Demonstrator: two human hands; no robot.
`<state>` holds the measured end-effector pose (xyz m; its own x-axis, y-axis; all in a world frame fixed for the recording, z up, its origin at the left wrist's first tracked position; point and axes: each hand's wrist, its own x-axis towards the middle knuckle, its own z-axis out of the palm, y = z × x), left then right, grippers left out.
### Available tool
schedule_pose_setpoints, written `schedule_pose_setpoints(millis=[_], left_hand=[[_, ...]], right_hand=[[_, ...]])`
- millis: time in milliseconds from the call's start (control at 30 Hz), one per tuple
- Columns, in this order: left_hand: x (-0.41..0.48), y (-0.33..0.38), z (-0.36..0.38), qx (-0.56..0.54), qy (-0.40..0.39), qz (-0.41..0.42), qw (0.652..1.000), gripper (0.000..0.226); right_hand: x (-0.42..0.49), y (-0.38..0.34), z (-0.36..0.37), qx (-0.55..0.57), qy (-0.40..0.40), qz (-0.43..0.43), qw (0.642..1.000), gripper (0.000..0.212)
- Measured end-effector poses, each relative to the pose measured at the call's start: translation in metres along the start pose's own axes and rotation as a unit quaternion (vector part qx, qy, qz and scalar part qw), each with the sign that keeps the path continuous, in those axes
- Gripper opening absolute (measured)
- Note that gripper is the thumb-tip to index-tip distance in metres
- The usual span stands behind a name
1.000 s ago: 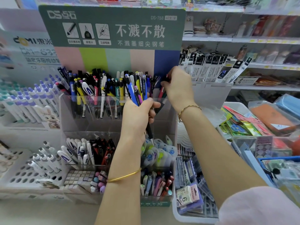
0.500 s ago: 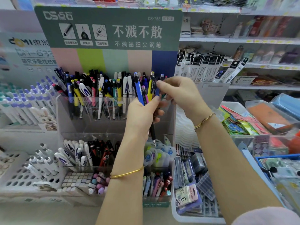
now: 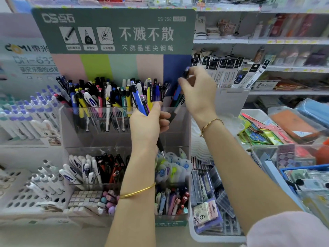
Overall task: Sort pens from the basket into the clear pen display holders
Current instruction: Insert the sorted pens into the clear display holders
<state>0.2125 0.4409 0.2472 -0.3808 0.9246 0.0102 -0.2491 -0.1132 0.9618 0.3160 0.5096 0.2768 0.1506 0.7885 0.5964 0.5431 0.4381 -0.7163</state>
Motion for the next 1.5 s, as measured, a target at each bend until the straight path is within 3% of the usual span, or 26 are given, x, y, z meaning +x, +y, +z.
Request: schedule_pose_setpoints(millis=[167, 500, 633, 700, 800, 900, 967, 1067, 1200, 1333, 1500], left_hand=[[0.000, 0.002, -0.004, 0.003, -0.009, 0.004, 1.000, 0.014], [-0.001, 0.002, -0.005, 0.032, -0.039, 0.005, 0.999, 0.017], [-0.002, 0.003, -0.001, 0.029, -0.054, -0.004, 0.998, 0.016], [-0.002, 0.003, 0.000, 0.024, -0.067, -0.007, 0.997, 0.016], [-0.002, 0.001, 0.003, 0.037, -0.089, -0.010, 0.995, 0.015], [-0.002, -0.001, 0.007, 0.050, -0.111, -0.017, 0.992, 0.018], [-0.004, -0.002, 0.009, 0.039, -0.121, -0.022, 0.992, 0.018], [-0.003, -0.002, 0.007, 0.020, -0.095, -0.022, 0.995, 0.014], [-0.001, 0.000, 0.000, 0.019, -0.042, -0.011, 0.999, 0.018], [0.001, -0.001, 0.000, 0.024, -0.041, 0.005, 0.999, 0.022], [-0.002, 0.000, -0.002, 0.053, -0.087, -0.013, 0.995, 0.015]], right_hand=[[-0.002, -0.005, 0.013, -0.086, -0.064, 0.000, 0.994, 0.026], [0.004, 0.002, 0.016, -0.296, -0.121, 0.035, 0.947, 0.008], [0.008, 0.006, 0.007, -0.207, -0.103, 0.031, 0.972, 0.013], [0.007, 0.001, -0.001, -0.100, -0.088, 0.046, 0.990, 0.015], [-0.002, -0.013, -0.015, 0.100, -0.193, 0.101, 0.971, 0.025], [-0.012, -0.017, -0.021, 0.146, -0.270, 0.096, 0.947, 0.016], [-0.011, -0.016, -0.021, 0.176, -0.216, 0.093, 0.956, 0.017], [-0.002, -0.009, -0.023, 0.214, -0.033, 0.107, 0.970, 0.021], [0.009, 0.000, -0.023, 0.169, 0.127, 0.082, 0.974, 0.019], [0.006, -0.002, -0.017, 0.041, 0.097, -0.011, 0.994, 0.012], [-0.002, 0.003, -0.010, -0.077, 0.011, -0.007, 0.997, 0.024]])
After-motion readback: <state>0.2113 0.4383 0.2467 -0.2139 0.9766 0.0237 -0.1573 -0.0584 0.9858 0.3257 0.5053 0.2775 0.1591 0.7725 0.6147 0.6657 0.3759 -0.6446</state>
